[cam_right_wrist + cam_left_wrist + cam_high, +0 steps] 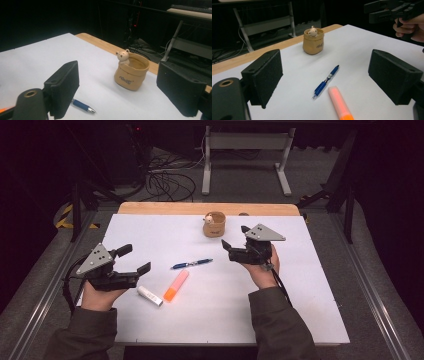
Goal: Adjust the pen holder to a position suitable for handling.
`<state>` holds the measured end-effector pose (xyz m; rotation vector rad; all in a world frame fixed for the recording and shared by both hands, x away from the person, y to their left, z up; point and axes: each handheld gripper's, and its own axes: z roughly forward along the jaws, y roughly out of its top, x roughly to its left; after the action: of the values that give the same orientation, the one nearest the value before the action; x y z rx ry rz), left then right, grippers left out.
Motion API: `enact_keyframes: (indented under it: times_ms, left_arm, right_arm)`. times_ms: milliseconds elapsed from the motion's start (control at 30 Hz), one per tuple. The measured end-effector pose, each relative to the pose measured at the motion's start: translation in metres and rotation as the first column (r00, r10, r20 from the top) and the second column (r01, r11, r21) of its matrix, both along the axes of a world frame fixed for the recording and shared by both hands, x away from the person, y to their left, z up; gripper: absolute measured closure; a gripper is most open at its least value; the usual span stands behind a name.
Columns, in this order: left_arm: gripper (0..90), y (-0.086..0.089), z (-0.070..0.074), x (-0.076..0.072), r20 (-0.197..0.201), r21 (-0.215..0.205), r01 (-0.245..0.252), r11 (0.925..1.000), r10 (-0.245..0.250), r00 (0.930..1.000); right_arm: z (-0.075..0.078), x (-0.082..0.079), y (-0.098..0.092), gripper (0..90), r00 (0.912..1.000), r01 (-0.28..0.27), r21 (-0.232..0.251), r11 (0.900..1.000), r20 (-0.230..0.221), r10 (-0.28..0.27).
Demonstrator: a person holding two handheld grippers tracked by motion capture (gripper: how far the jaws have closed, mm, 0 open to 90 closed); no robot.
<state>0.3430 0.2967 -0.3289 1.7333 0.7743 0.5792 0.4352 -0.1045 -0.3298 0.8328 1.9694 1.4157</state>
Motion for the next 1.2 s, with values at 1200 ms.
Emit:
enact_keyframes:
  times_ms: [1200]
  left_arm:
    - [12.6, -0.002, -0.003, 0.002, -0.008, 0.012, 0.003, 0.9999, -0.003, 1.0000]
  right_arm:
    - [-0.010, 0.071, 0.065, 21.1, 0.9990, -0.044, -0.074, 0.996, -0.007, 0.044]
